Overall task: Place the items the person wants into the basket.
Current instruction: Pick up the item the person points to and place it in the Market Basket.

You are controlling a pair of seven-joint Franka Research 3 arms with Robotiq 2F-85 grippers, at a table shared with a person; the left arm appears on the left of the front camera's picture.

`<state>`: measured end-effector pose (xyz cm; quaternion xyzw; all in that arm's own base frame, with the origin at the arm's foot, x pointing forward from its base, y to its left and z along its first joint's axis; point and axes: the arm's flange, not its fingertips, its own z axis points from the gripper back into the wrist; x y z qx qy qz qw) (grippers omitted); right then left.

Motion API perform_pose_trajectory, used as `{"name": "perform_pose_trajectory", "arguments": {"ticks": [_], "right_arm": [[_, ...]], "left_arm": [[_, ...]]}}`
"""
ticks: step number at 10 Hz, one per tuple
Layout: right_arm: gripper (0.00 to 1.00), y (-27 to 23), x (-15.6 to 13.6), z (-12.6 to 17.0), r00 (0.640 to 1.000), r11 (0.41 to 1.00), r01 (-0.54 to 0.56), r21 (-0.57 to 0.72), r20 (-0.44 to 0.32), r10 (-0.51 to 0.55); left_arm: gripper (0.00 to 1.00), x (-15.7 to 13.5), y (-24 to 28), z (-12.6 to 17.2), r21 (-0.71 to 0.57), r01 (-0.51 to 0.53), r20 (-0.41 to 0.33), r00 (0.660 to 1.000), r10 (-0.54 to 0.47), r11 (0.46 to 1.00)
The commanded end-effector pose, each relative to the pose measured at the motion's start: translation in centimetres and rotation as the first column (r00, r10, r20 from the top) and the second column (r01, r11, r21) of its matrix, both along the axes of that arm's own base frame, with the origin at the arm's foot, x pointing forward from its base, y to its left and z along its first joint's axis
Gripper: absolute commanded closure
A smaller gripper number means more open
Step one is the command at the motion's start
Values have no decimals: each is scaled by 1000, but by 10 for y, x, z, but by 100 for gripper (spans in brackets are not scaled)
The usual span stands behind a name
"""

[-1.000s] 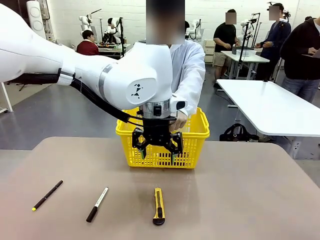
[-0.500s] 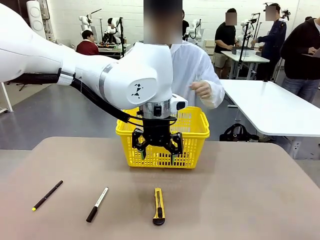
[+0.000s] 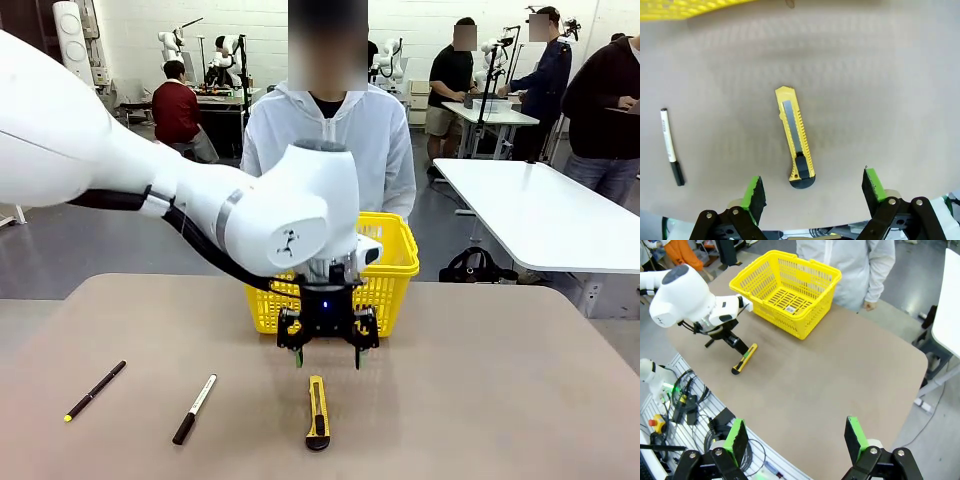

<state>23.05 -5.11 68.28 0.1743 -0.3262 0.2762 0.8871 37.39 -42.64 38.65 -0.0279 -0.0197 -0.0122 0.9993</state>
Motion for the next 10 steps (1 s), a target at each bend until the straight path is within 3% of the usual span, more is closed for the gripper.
{"name": "perform_pose_trajectory", "arguments": {"ticks": [1,3,10], "right_arm": [[0,1,1,-1,1000,1000,-1,-1,-1,1],[0,1,1,-1,1000,1000,-1,-1,-1,1],[0,1,1,-1,1000,1000,-1,-1,-1,1]], "left_arm": [[0,3,-4,-22,37,-57,23,998,56,998],[0,-9,-8,-42,41,-70,29,997,69,997],[0,-10,-8,-72,22,-15,7,1000,14,1000]]}}
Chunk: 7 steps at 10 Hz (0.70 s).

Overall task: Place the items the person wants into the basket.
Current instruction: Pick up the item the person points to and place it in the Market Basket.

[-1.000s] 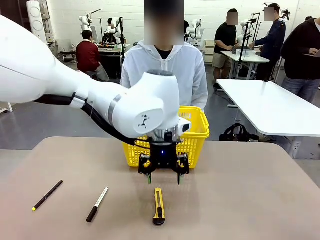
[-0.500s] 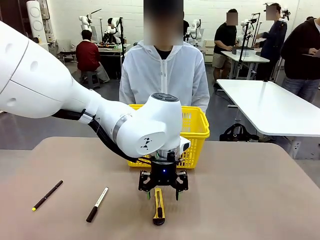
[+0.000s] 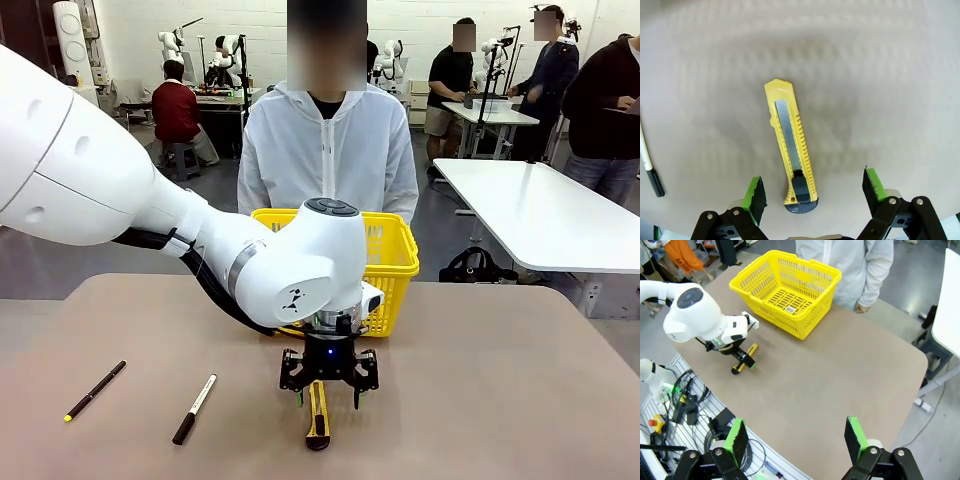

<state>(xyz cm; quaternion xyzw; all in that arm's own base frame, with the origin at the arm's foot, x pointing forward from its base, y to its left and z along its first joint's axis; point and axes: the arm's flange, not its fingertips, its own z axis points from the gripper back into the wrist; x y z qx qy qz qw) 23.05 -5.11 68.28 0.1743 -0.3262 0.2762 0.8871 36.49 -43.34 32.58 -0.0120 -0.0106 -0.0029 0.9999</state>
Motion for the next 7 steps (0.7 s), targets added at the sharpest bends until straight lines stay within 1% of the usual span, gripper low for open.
{"name": "perform_pose_trajectory", "arguments": {"ticks": [1,2,4,5,6,7], "right_arm": [[0,1,1,-1,1000,1000,-1,-2,-1,1],[0,1,1,-1,1000,1000,-1,-2,-1,1],[0,1,1,-1,1000,1000,-1,-2,-1,1],[0,1,1,-1,1000,1000,-1,-2,-1,1],[0,1,1,-1,1000,1000,-1,-2,-1,1],[0,1,1,-1,1000,1000,-1,-2,-1,1]], "left_arm": [[0,0,0,-17,-6,6,16,1000,-6,1000],[0,6,2,-18,-3,15,7,1000,-15,1000],[0,2,0,-22,-1,1,10,1000,0,1000],[57,4,2,-21,-6,19,18,1000,-19,1000],[58,7,4,-19,-8,19,14,1000,-19,1000],[100,5,4,-19,-9,17,10,1000,-17,1000]]}}
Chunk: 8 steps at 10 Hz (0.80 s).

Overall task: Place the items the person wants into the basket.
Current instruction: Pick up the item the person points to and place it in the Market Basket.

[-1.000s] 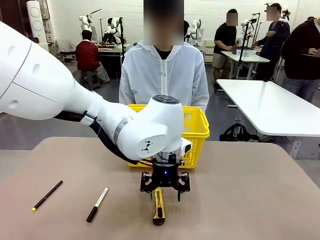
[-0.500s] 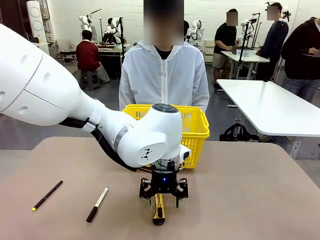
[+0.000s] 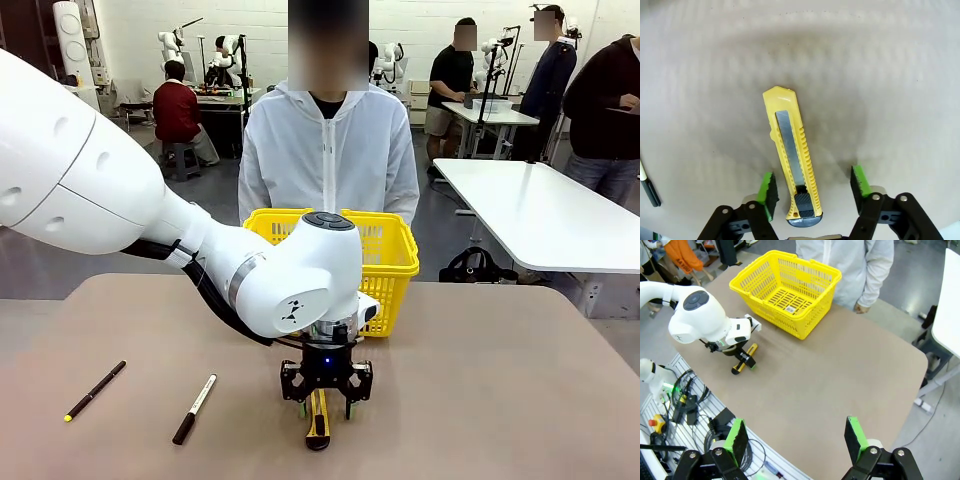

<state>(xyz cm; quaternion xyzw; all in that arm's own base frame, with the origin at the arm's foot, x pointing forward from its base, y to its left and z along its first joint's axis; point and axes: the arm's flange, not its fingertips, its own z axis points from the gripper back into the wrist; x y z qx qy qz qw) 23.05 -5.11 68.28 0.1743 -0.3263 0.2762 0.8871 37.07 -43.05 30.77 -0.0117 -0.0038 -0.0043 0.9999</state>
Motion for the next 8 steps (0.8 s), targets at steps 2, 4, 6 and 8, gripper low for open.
{"name": "perform_pose_trajectory", "arguments": {"ticks": [2,4,6,8], "right_arm": [[0,1,1,-1,1000,1000,-1,-1,-1,1],[0,1,1,-1,1000,1000,-1,-1,-1,1],[0,1,1,-1,1000,1000,-1,-1,-1,1],[0,1,1,-1,1000,1000,-1,-1,-1,1]], "left_arm": [[74,-1,2,-2,-8,21,11,1000,-21,1000],[100,-2,1,-3,-6,16,7,1000,-16,1000],[100,0,3,-1,-14,27,-4,1000,-28,1000],[100,-3,3,1,-14,41,-10,999,-41,999]]}}
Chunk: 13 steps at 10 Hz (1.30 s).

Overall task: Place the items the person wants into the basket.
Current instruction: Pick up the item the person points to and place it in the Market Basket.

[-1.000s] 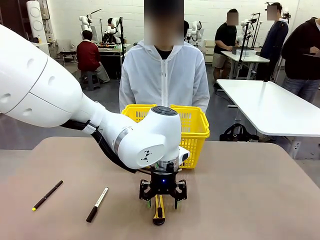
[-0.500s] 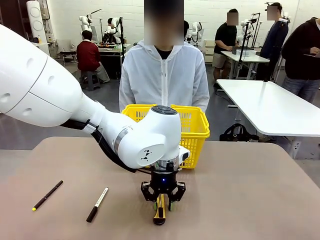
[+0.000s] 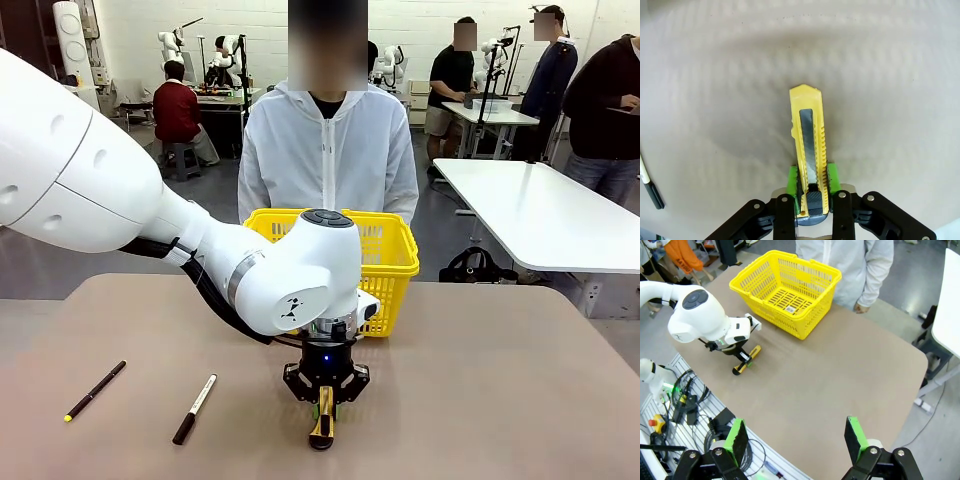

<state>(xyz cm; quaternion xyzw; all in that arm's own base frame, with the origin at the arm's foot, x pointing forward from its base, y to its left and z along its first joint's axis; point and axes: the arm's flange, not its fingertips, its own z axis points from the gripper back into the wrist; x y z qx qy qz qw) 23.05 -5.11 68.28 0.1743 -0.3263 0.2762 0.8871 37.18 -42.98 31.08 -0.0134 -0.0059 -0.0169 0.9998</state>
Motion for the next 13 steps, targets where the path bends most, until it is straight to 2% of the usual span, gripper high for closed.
{"name": "perform_pose_trajectory", "arguments": {"ticks": [1,2,6,7,8,9,10,13], "right_arm": [[0,1,1,-1,1000,1000,-1,-1,-1,1],[0,1,1,-1,1000,1000,-1,-1,-1,1],[0,1,1,-1,1000,1000,-1,-1,-1,1],[0,1,1,-1,1000,1000,-1,-1,-1,1],[0,1,1,-1,1000,1000,-1,-1,-1,1],[0,1,1,-1,1000,1000,-1,-1,-1,1],[0,1,1,-1,1000,1000,-1,-1,-1,1],[0,1,1,-1,1000,1000,-1,-1,-1,1]], "left_arm": [[100,-3,3,4,-7,48,-26,999,-48,999],[100,-4,4,27,14,124,-74,990,-123,992],[100,-13,27,192,-45,162,84,984,-158,986],[100,-7,31,221,-43,166,122,980,-160,985],[100,4,35,247,-21,217,165,963,-211,976],[100,25,41,268,12,318,176,933,-315,948],[100,51,47,282,-1,424,197,888,-415,906],[100,126,65,274,-9,620,173,773,-610,784]]}}
